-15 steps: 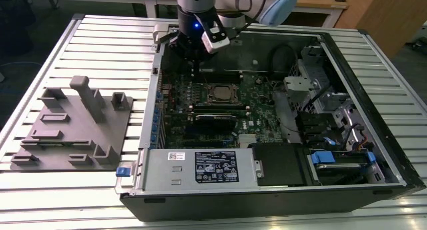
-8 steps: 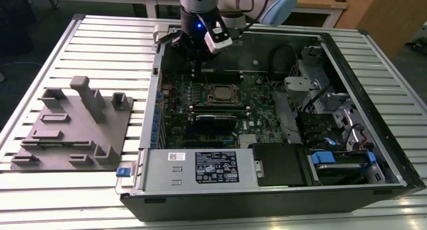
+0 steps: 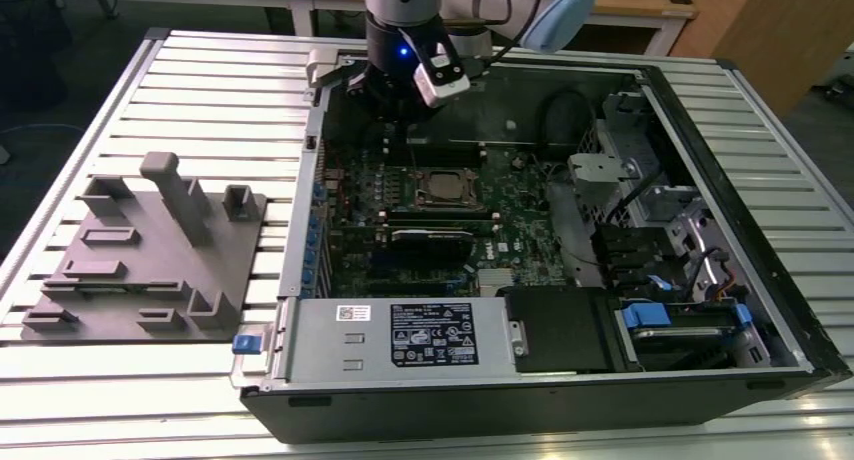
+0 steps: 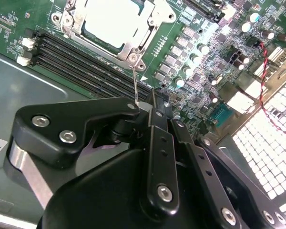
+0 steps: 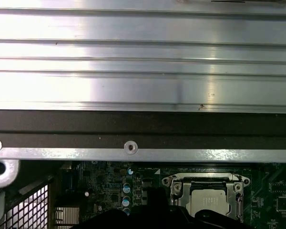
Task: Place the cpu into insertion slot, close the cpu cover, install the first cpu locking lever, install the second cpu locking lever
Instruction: 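Install the first cpu locking lever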
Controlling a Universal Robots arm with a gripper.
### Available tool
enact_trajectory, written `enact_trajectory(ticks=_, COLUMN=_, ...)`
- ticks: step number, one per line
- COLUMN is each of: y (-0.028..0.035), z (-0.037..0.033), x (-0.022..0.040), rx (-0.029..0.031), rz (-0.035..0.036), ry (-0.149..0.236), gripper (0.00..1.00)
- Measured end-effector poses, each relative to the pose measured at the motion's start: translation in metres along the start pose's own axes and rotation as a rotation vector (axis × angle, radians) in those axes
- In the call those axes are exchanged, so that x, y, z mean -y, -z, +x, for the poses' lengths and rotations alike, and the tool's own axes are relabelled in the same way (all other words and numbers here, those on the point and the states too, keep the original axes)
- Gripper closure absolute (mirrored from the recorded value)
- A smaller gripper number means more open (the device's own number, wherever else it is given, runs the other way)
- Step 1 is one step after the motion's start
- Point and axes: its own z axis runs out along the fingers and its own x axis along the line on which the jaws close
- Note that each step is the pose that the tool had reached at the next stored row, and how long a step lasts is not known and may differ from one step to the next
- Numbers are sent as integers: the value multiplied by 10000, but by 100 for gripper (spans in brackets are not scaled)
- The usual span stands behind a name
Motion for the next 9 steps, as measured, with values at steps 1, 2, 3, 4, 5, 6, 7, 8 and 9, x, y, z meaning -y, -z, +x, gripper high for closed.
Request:
enact_trajectory(ticks=1, y=0, z=-1, x=0, rx=0, rz=0, ry=0, gripper=89)
enact_trajectory(ticks=2, y=0, z=-2, x=0, rx=0, rz=0, ry=1, gripper=89)
enact_trajectory(ticks=3, y=0, z=-4, x=0, rx=0, rz=0, ry=1, gripper=89)
enact_trajectory(ticks=4, y=0, z=-8, x=0, rx=-1, rz=1, ry=2, gripper=89)
enact_trajectory(ticks=5, y=0, z=-12, x=0, rx=-1, rz=1, ry=1, gripper=89)
enact_trajectory(ticks=6, y=0, z=-16, x=0, rx=0, rz=1, ry=1, gripper=89)
enact_trajectory(ticks=7, y=0, z=-21, x=0, rx=0, rz=1, ry=0, gripper=89)
enact_trajectory(ticks=8, y=-1, z=-25, x=0, rx=0, rz=0, ry=0, gripper=89)
enact_trajectory(ticks=9, y=-1, z=-29, x=0, rx=0, rz=0, ry=0, gripper=89)
